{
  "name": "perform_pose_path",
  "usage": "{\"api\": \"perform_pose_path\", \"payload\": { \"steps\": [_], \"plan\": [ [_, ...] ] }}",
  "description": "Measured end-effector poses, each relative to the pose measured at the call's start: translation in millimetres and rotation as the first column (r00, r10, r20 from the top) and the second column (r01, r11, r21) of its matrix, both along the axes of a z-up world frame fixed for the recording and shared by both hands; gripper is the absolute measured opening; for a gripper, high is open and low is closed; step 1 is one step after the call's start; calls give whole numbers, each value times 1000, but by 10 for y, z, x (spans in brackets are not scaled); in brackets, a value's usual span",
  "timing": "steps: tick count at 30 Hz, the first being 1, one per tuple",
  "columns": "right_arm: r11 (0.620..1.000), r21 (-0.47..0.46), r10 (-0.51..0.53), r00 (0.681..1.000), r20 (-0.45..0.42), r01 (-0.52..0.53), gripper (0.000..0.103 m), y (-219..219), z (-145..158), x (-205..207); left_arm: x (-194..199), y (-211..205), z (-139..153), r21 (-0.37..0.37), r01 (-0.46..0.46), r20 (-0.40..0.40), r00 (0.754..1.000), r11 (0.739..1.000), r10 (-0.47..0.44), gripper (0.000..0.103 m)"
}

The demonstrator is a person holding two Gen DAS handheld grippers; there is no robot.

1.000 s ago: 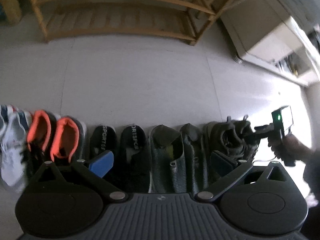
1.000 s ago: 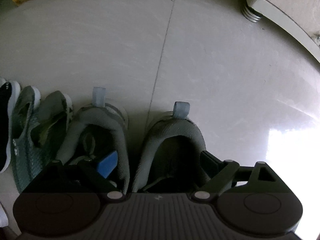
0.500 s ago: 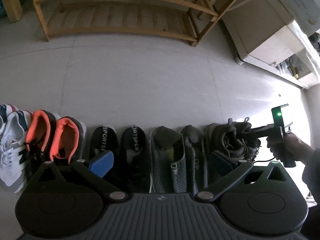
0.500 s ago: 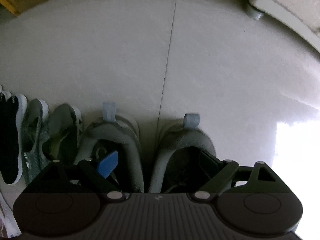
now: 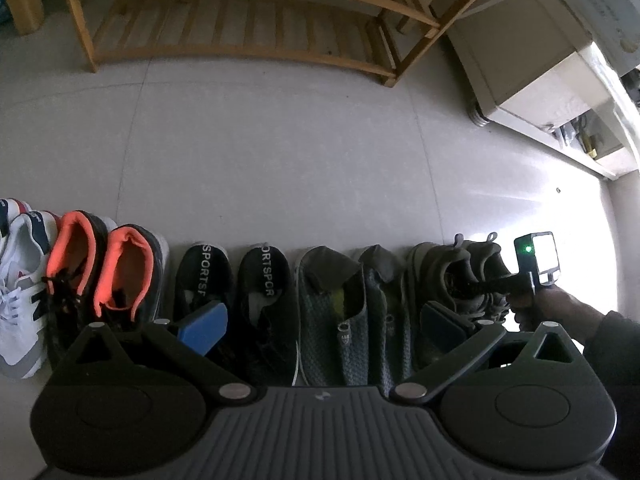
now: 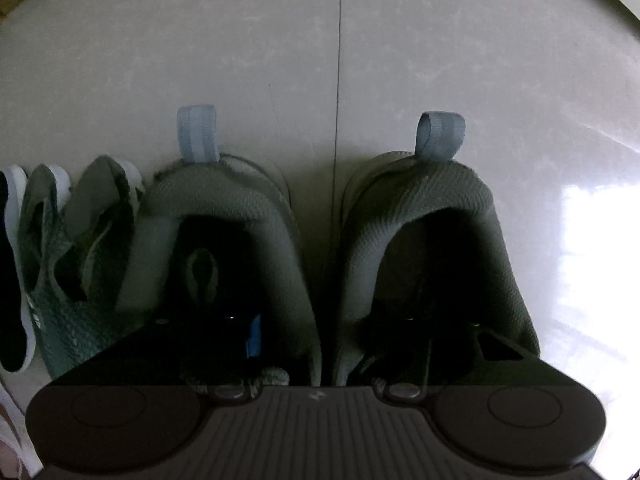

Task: Organize scattered shoes
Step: 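Grasp both dark grey sneakers by the heels with the right tool, then lift the dark grey sneaker pair and carry it to the wooden rack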

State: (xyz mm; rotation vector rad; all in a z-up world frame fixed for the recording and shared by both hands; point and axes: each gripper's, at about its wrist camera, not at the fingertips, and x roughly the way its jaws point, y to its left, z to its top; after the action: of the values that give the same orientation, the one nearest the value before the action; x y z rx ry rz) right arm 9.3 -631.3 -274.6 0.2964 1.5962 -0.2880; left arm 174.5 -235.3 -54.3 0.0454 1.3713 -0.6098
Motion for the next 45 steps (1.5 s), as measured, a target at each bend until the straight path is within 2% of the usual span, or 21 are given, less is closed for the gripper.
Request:
{"api": "perform_pose_path", "payload": {
  "steps": [4,11,15,19,24,31,37,40,42,45],
  "plan": [
    [998,-12,-65,997,33,65,49,-43,27,-50,-6,-14,-7,0,5,0,1000,1000,-5,103],
    [997,3,-78,996,36,78,49,-75,31,-64,-16,-30,-22,3,10,0,1000,1000,-10,103],
    [996,-14,-90,995,36,91,41,-75,53,-50,-11,-12,-40,7,5,0,1000,1000,-5,103],
    [997,-43,-60,997,58,62,32,-21,88,-68,10,8,-36,5,-7,14,1000,1000,7,103],
    [996,-70,-44,994,96,51,28,12,212,-150,20,84,2,-5,-32,44,999,999,32,103],
    [992,-113,-36,984,174,56,27,93,553,-178,43,266,121,-38,-93,70,993,995,96,103],
    [985,-157,-22,959,283,69,26,210,1126,-43,59,410,285,-81,-141,106,983,987,149,103],
    [984,-158,-24,948,318,78,26,249,1307,33,67,467,375,-109,-162,107,979,981,173,103],
    [983,-164,-20,938,345,81,26,321,1565,186,61,485,395,-116,-163,102,979,980,175,103],
    [982,-175,-2,927,376,73,26,404,1765,232,41,495,431,-117,-136,108,983,984,149,103]
  ]
}}
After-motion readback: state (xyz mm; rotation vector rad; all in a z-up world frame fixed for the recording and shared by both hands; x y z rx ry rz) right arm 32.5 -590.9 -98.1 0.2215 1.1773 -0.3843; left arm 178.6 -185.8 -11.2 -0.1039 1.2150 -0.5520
